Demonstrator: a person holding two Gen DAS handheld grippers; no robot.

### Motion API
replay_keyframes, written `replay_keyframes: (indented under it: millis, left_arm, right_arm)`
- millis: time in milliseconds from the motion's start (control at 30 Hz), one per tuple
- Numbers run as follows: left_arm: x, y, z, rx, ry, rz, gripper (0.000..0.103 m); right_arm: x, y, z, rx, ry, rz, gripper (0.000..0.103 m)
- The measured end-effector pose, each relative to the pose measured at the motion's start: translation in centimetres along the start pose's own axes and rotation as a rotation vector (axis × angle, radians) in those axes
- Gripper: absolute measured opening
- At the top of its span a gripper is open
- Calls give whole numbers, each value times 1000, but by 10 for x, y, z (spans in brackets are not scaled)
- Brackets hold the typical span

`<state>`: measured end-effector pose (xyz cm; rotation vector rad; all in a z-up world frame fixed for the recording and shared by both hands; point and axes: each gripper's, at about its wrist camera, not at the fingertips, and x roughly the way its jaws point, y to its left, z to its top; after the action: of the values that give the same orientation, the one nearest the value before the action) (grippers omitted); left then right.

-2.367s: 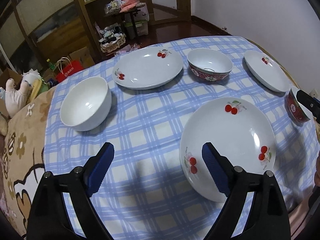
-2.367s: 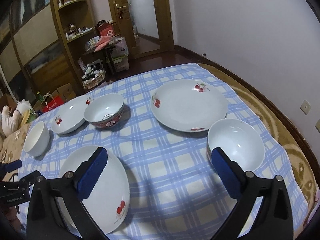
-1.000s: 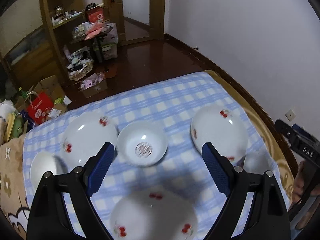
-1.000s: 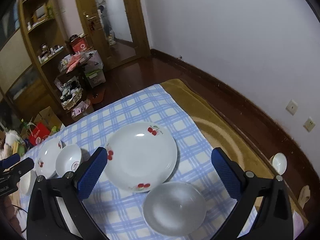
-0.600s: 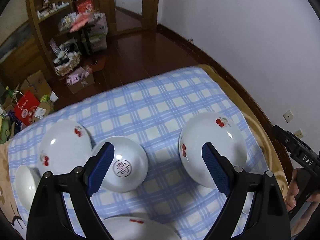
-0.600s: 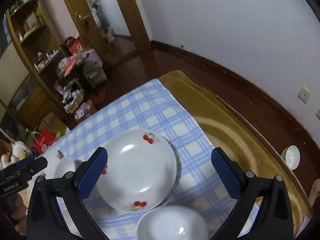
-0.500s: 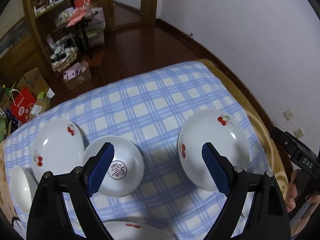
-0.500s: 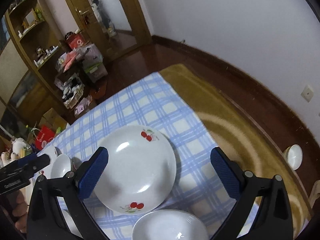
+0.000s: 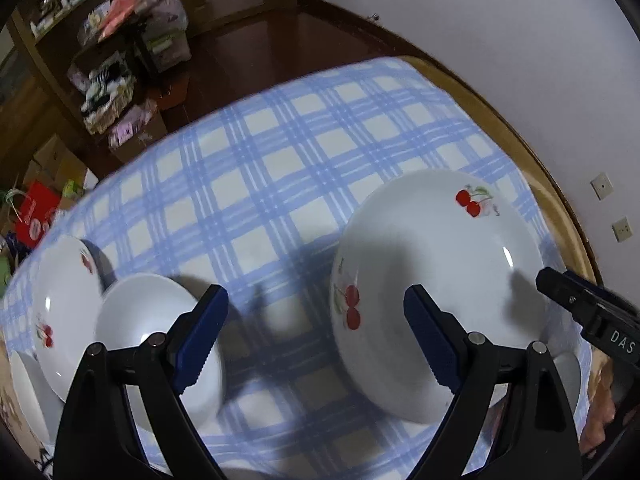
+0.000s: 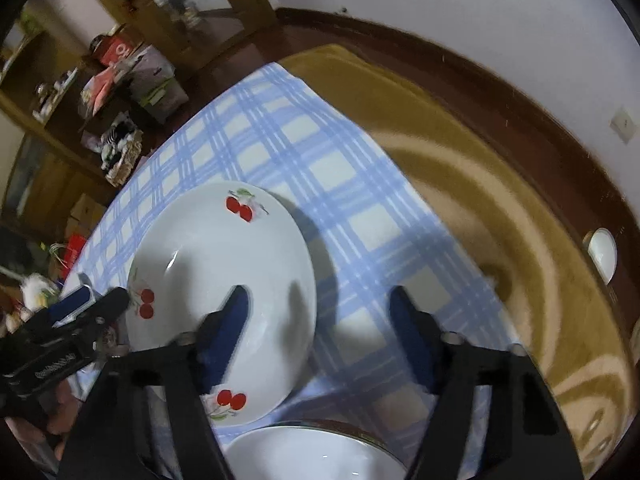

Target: Organize plates and bowls

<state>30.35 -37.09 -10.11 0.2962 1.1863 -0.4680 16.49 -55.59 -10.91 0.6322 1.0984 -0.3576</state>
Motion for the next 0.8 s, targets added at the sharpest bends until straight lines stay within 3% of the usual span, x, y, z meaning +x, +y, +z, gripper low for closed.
replay_keyframes:
  millis: [33, 67, 100, 167, 233, 333, 433, 800]
  left_arm:
    - [6, -2, -1, -9, 20, -14, 88]
    - [11, -4, -2, -11, 36, -19, 88]
    - [14, -6, -4, -6, 42, -23, 88]
    - [20, -11, -8, 4, 27, -1, 86]
    - [25, -10, -10, -2, 33, -1, 55]
    - [35, -3, -14, -63, 77, -94, 27]
    - [33, 1, -15, -100, 73, -127, 22]
    - [4, 10, -23, -92, 63, -142, 19]
  right_arm:
    - [1, -1, 0, 2, 6, 12, 58]
    - [3, -3, -1, 0, 10, 21, 48]
    - [5, -3, -1, -8, 11, 22, 32]
    - [7, -1, -2, -20, 15, 45, 15]
    - [7, 1, -3, -9, 0, 62, 15]
    - [10, 4, -5, 16, -16, 60, 14]
    - [13, 4, -5, 47, -16, 41, 6]
    - [-15, 20, -11, 3, -119, 28, 5]
